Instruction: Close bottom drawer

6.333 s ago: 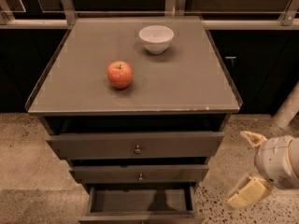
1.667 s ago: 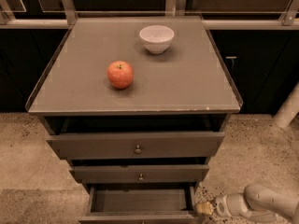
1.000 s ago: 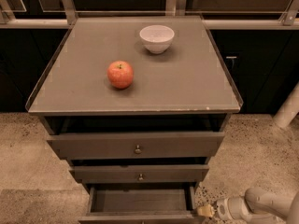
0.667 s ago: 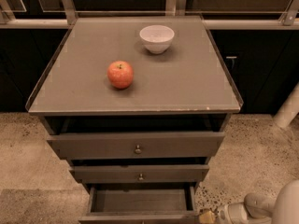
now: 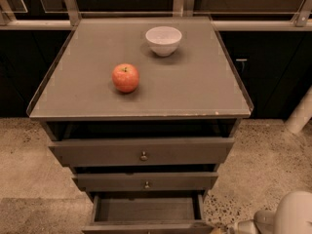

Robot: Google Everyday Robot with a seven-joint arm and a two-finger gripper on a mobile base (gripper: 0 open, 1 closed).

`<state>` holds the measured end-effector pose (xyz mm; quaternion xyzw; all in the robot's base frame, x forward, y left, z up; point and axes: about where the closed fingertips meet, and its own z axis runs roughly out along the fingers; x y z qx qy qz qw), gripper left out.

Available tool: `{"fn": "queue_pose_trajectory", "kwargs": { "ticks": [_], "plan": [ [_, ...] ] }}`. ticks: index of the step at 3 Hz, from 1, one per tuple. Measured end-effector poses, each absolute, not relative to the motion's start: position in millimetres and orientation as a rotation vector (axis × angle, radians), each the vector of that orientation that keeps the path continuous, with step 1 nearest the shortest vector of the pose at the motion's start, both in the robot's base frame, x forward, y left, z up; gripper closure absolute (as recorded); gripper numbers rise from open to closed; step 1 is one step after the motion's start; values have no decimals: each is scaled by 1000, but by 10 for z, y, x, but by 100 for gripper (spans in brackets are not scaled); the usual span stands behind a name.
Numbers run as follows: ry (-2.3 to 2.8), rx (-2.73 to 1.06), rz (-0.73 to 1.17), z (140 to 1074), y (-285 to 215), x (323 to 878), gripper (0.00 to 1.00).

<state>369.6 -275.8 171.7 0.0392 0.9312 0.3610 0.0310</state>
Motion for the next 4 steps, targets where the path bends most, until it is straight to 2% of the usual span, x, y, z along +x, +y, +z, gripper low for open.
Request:
{"fn": "queue_pose_trajectory", "kwargs": {
  "ticks": [3, 4],
  "plan": [
    [2683, 17, 1211, 1643, -2427, 4168, 100],
    [2683, 17, 1211, 1643, -2428, 4164, 100]
  ]
}}
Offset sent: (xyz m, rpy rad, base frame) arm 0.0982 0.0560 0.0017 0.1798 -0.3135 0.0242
